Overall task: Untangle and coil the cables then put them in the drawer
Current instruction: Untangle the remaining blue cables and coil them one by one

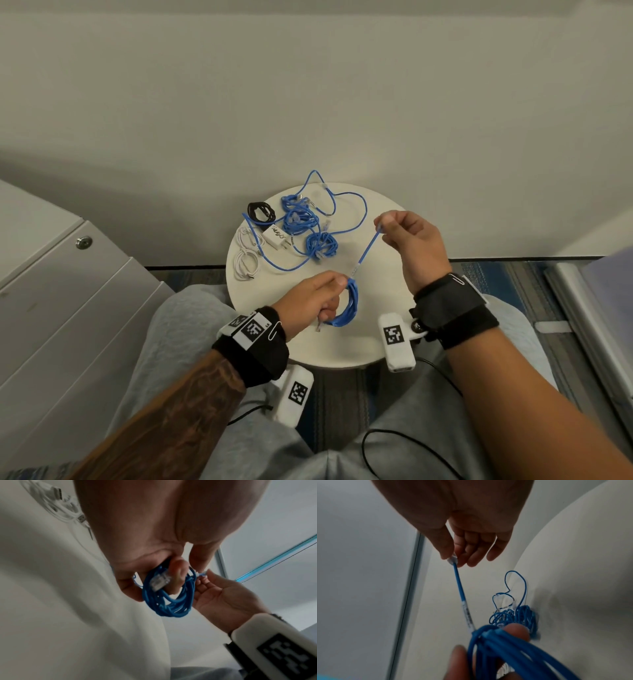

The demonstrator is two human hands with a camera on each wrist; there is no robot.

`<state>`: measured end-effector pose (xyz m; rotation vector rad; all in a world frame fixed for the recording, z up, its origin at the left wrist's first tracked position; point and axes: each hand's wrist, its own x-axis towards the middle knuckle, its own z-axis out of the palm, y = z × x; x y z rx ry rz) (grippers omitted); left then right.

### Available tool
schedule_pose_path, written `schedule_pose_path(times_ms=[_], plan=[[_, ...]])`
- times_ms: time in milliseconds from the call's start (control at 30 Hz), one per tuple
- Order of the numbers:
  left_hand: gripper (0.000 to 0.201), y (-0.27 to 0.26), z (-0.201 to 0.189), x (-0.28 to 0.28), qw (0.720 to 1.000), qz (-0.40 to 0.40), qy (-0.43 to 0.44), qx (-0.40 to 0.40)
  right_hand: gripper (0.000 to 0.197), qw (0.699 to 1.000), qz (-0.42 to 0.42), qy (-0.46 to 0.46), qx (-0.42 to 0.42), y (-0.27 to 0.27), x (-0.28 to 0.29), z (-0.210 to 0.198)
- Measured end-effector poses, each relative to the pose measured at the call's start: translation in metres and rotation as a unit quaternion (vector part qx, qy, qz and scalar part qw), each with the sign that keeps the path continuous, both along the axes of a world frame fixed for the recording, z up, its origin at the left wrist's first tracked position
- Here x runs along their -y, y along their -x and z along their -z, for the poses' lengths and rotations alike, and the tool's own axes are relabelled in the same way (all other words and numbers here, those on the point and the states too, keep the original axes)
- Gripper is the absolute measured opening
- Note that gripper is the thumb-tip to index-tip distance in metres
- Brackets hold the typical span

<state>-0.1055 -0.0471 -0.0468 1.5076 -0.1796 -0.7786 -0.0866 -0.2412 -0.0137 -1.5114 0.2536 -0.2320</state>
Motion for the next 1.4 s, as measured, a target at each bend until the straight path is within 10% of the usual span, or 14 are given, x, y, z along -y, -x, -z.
schedule_pose_path(times_ms=[267,533,800,1000,1167,1400], plan=[[0.014,-0.005,0.0,-0.005,0.996,0.008,-0.054,0.069,0.009,0.999,0.022,0.023,0.018,-0.001,-0.002,0.002],[0.017,-0.021,-0.011,-0.021,0.951,-0.179,0.231,-0.105,0.016,0.993,-0.114,0.028,-0.029,0.007,-0.011,0.006],[0.014,-0.018,-0.013,-0.016,0.957,-0.157,0.219,-0.111,0.021,0.976,-0.186,0.016,-0.109,0.016,-0.043,0.016],[0.017,-0.017,-0.017,-0.014,0.951,-0.164,0.233,-0.12,0.075,0.959,-0.271,0.067,-0.049,0.023,-0.049,0.019],[0.014,-0.018,-0.008,-0.013,0.952,-0.175,0.227,-0.111,0.025,0.976,-0.201,0.078,-0.011,0.024,-0.053,0.015],[0.018,-0.014,-0.007,-0.009,0.959,-0.167,0.205,-0.1,0.015,0.983,-0.144,0.102,0.047,0.014,-0.045,0.018]])
